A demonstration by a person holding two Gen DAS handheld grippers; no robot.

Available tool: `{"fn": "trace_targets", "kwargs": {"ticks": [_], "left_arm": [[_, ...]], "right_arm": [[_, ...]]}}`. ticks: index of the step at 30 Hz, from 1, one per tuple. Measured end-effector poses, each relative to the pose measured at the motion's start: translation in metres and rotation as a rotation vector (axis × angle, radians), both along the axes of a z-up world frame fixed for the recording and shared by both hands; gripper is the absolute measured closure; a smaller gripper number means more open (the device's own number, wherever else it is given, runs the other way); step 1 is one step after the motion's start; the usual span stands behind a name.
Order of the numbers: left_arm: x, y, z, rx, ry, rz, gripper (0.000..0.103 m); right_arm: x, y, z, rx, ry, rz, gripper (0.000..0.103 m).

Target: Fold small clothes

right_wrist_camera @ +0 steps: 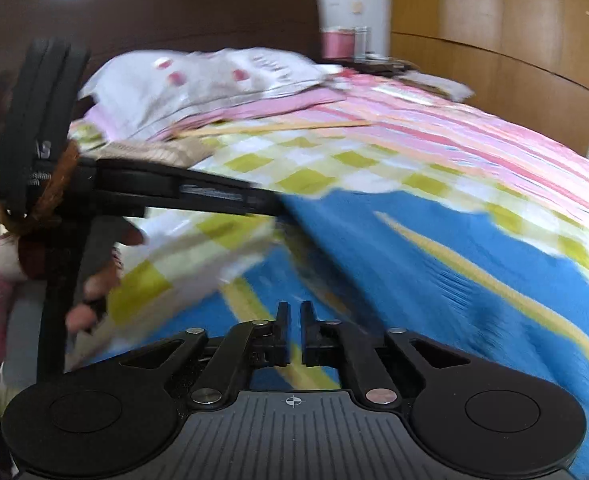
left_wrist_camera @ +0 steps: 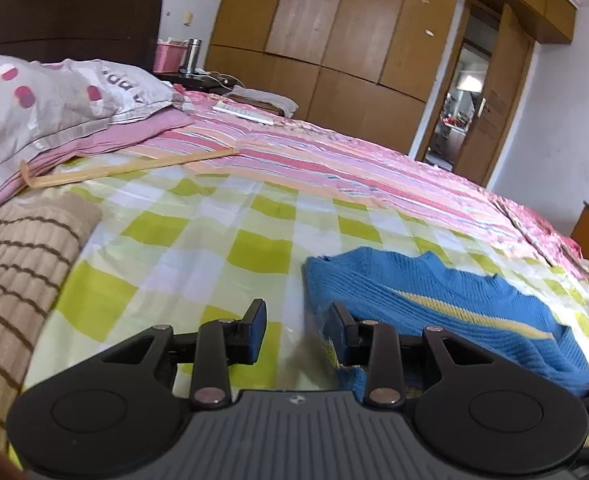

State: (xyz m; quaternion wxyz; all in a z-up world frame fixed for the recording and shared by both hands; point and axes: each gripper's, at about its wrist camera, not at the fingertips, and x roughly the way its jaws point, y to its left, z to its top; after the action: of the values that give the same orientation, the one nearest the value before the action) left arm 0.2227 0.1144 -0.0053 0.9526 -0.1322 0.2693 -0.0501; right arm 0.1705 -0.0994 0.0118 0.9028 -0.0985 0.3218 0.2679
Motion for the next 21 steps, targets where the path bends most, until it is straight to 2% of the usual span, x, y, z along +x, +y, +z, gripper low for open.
{"fn": "trace_targets", "kwargs": {"ticks": [3, 7, 9, 11, 14, 19, 21], "left_arm": [[-0.003, 0.008, 0.002, -0.029, -0.005, 0.032, 0.063], [-0.009, 0.008, 0.011, -0.084, -0.047, 0.059, 0.063], [-0.011, -0.003, 0.013, -0.054, -0.065, 0.043, 0.063], [-0.010, -0.022, 0.012, 0.031, -0.072, 0.028, 0.063], [-0.007, -0.048, 0.004, 0.122, -0.058, -0.015, 0.063], [-0.007, -0.078, -0.005, 0.220, -0.052, -0.073, 0.062], [-0.008, -0.081, -0.005, 0.230, -0.055, -0.078, 0.061]], "right_arm": [[-0.011, -0.047, 0.015, 0.047, 0.020, -0.151, 0.093], [-0.018, -0.121, 0.027, 0.117, 0.016, -0.453, 0.085], [-0.017, -0.148, 0.024, 0.141, 0.039, -0.558, 0.083], [-0.014, -0.168, 0.019, 0.183, 0.068, -0.634, 0.081], [-0.010, -0.183, 0.009, 0.254, 0.117, -0.677, 0.071], [0.002, -0.183, -0.007, 0.331, 0.194, -0.640, 0.069], [0.000, -0.181, -0.010, 0.346, 0.209, -0.618, 0.069]]}}
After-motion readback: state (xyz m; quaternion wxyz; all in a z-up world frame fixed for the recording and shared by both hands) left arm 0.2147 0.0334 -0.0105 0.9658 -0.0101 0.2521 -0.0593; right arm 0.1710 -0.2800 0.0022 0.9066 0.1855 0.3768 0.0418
